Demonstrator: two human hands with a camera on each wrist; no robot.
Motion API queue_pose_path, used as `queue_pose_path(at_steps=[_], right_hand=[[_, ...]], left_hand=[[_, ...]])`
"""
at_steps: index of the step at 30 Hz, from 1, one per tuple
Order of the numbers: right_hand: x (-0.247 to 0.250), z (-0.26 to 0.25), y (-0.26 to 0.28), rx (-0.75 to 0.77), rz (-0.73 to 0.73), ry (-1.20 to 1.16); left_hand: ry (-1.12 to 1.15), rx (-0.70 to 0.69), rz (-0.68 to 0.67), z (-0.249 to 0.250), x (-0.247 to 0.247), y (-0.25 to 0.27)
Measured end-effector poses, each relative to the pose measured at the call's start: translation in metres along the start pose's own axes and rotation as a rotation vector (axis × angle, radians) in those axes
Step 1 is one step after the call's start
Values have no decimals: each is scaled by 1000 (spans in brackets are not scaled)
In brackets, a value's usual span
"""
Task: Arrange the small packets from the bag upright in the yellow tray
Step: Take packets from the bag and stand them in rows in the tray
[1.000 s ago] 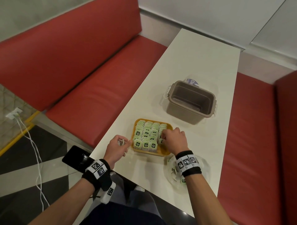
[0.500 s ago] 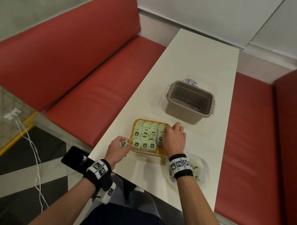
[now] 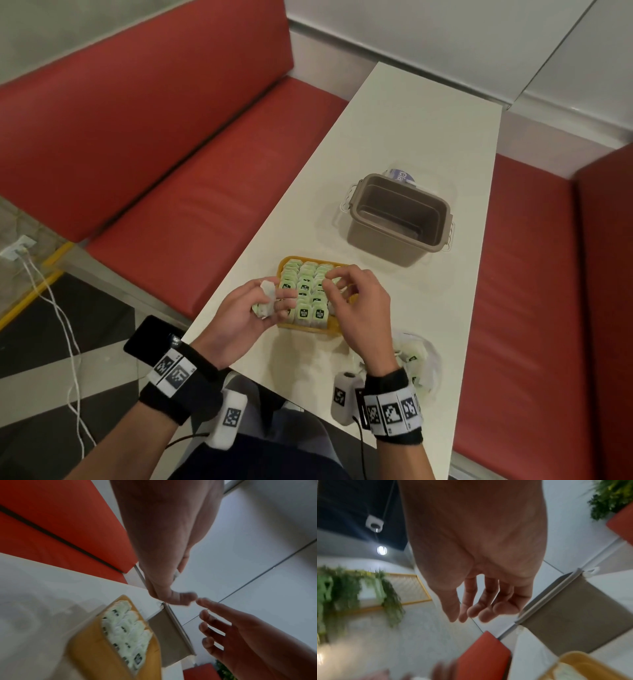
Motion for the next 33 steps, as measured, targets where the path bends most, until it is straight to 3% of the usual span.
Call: queue_pose_path(at_steps=[3, 7, 13, 17, 20, 26, 33], right_hand=[[2, -23, 9, 34, -121, -91], [1, -33, 11, 69, -203, -48], [-5, -39, 17, 26, -219, 67], [-15, -32, 17, -35, -266, 100], [-8, -30, 15, -90, -283, 6], [13, -27, 9, -58, -191, -10], [19, -39, 9, 55, -191, 27]], left_hand=[[19, 25, -140, 13, -24, 12], [-47, 12, -204, 17, -35, 16], [-554, -200, -397, 14, -42, 18], [-880, -308, -442, 13, -45, 18], [-862, -321, -467, 14, -43, 17], [-571, -243, -385, 8, -33, 16], [-563, -292, -314, 2, -30, 5]])
Point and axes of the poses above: each hand's wrist, its own y-axis away from the middle knuckle, its own x-axis out of the back of the hand, z = x × y, the point moved 5 cm from there along -y, towards the middle knuckle, and after that the axes turned 11 degrees about -x, right-handed, at the moved point
